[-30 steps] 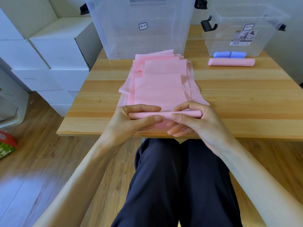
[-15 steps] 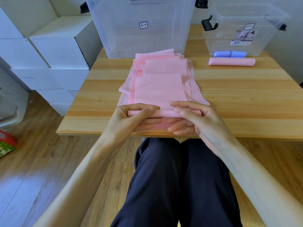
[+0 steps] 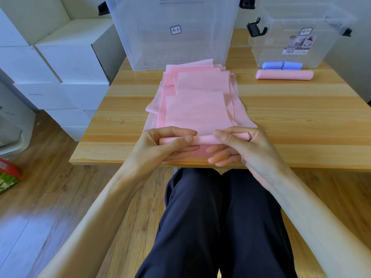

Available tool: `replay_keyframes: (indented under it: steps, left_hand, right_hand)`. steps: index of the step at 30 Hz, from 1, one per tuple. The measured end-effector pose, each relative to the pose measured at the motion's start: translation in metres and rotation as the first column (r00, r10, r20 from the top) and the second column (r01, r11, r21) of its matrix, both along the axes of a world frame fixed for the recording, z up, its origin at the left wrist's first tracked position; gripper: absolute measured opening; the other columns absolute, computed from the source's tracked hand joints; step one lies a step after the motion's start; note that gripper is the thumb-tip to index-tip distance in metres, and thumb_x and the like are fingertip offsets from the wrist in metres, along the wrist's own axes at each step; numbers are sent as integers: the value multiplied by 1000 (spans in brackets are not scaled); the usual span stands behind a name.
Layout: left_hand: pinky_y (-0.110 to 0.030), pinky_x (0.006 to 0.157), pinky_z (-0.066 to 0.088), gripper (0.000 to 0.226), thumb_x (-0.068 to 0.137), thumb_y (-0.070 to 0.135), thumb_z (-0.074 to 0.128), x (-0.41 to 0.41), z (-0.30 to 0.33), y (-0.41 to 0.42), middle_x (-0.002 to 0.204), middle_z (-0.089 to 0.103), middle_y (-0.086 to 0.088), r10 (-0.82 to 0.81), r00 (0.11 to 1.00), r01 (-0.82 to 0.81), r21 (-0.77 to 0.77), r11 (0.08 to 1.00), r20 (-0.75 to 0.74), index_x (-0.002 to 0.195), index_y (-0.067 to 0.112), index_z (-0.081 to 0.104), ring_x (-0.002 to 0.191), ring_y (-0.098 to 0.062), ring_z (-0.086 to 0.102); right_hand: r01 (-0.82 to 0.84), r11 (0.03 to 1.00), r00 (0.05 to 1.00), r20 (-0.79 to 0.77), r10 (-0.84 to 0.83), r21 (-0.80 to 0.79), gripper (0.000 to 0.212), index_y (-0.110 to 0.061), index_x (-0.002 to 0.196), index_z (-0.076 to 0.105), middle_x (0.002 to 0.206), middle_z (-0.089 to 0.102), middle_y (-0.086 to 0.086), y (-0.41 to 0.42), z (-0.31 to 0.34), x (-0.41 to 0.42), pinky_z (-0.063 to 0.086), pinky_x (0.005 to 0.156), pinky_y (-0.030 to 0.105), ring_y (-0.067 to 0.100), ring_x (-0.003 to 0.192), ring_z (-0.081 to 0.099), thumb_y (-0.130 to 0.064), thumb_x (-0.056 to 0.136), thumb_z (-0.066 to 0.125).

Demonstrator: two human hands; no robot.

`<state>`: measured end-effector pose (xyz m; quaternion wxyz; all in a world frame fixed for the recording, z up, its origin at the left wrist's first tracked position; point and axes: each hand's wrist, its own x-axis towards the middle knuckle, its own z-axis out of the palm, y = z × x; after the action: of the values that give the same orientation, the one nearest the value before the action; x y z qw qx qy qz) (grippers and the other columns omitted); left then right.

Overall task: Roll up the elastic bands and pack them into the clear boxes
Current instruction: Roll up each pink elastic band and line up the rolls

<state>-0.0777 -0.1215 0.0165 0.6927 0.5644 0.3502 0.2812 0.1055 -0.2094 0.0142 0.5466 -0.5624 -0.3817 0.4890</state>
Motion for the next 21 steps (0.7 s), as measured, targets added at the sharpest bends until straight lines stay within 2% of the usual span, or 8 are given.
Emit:
replay_keyframes:
  steps: [5, 10, 14, 16, 18, 21]
  left_hand:
    - [-18, 71, 57, 23, 74, 25, 70, 0, -1, -1, 93, 78, -8, 37, 999, -37, 20, 999, -19, 94, 13, 75, 89, -18, 75]
    - [-21, 80, 59, 37, 63, 24, 78, -2, -2, 1, 99, 77, -13, -35, 999, 35, -21, 999, 0, 99, 17, 77, 97, -21, 74]
    - [-21, 74, 59, 28, 73, 27, 71, -1, 0, -1, 93, 78, -10, -35, 998, 36, 27, 999, -43, 98, 14, 76, 92, -18, 75]
    - [-20, 71, 58, 27, 74, 29, 70, -1, 1, -1, 90, 78, -7, -23, 997, 28, 56, 998, -74, 97, 16, 76, 89, -17, 75]
    - [-22, 73, 59, 29, 74, 26, 71, -1, 0, -1, 92, 78, -7, -37, 998, 40, 54, 998, -57, 100, 15, 75, 91, -18, 75]
    - [-23, 75, 59, 30, 73, 24, 72, -1, -2, -2, 95, 78, -8, -41, 999, 42, 53, 998, -34, 101, 14, 75, 92, -19, 75]
  right_hand:
    - [-33, 999, 999, -24, 33, 10, 32, -13, 107, 73, 91, 77, 13, -1, 1, 0, 61, 63, 27, 29, 75, 75, -26, 78, 72]
    - [-13, 1000, 999, -50, 15, 28, 25, -9, 99, 76, 89, 76, 16, -1, 1, 0, 59, 58, 24, 27, 71, 75, -25, 82, 70]
    - [-25, 1000, 999, -49, 25, 0, 30, -13, 102, 75, 85, 77, 14, -2, 0, 2, 60, 61, 26, 27, 73, 75, -25, 75, 74]
    - [-23, 1000, 999, -37, 23, 3, 24, -14, 98, 76, 83, 76, 15, -3, -1, 3, 60, 61, 26, 28, 72, 75, -21, 75, 74]
    - [-9, 1000, 999, -43, 9, 11, 18, -12, 90, 76, 83, 76, 16, -3, -1, 2, 59, 58, 25, 27, 70, 75, -24, 77, 72]
    - [15, 1000, 999, -51, -14, 9, 28, -5, 88, 74, 81, 75, 17, -3, -1, 2, 58, 55, 25, 26, 67, 74, -31, 78, 70]
